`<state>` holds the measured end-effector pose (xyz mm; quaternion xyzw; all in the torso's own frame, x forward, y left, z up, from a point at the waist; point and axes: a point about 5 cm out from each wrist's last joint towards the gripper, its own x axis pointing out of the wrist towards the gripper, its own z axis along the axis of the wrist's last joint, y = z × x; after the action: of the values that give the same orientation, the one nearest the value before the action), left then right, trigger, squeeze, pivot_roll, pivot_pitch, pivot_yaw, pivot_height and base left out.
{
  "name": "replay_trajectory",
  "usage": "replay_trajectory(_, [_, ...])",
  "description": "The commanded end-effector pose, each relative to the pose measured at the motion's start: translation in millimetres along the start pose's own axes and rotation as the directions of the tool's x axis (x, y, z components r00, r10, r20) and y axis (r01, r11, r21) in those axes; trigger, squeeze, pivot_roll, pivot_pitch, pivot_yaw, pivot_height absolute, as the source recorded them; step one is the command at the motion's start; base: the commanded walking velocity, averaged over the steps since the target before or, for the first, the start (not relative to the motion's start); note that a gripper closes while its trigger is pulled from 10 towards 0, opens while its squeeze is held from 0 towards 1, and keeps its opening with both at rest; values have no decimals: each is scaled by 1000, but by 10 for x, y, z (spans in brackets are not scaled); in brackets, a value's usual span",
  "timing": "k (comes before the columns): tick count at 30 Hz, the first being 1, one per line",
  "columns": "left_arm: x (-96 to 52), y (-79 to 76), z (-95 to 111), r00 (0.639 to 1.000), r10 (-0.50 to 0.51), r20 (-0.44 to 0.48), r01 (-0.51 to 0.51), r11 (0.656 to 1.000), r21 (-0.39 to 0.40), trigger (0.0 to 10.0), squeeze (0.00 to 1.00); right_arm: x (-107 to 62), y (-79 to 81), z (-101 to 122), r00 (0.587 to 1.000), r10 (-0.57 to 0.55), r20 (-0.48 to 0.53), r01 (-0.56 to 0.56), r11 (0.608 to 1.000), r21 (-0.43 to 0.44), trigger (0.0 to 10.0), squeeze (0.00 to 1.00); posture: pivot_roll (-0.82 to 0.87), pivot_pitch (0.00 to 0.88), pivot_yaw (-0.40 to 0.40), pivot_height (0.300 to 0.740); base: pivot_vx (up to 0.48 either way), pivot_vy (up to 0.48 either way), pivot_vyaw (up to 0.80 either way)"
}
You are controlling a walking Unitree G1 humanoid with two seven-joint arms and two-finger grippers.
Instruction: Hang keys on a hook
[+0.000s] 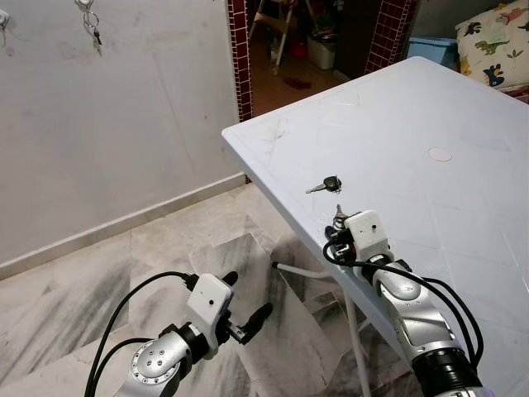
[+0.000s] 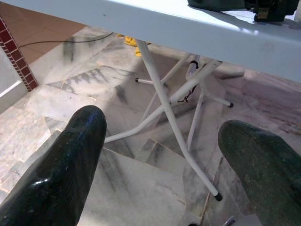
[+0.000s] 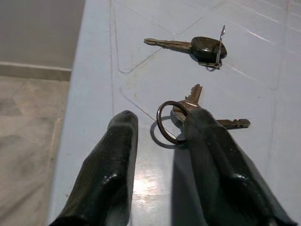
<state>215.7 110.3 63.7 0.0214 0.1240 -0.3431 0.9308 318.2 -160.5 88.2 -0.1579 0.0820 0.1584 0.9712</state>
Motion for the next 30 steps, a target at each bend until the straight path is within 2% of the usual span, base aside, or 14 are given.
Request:
replay_trajectory(1, [-17, 5, -25, 1000, 4, -16, -4, 1000, 1, 10000, 0, -25, 15, -51, 1000, -5, -22, 4, 1000, -18, 10000, 0, 30, 89, 64, 740, 0, 0, 0])
replay_trajectory(10, [-17, 2, -21, 1000, 6, -15, -6, 1000, 2, 10000, 0, -30, -31, 123, 993, -58, 98, 63, 997, -42, 10000, 0, 31, 90, 62, 740, 0, 0, 0])
replay_trajectory(19, [-19, -3, -21, 1000, 7, -15, -7, 1000, 0, 10000, 0, -21, 11, -29, 997, -69, 33, 68, 997, 33, 10000, 0, 33, 91, 62, 740, 0, 0, 0])
replay_trajectory(30, [-22, 3, -23, 1000, 5, -17, -5, 1000, 1, 10000, 0, -16, 44, -121, 997, -84, 2, 83, 996, 42, 10000, 0, 35, 90, 62, 740, 0, 0, 0])
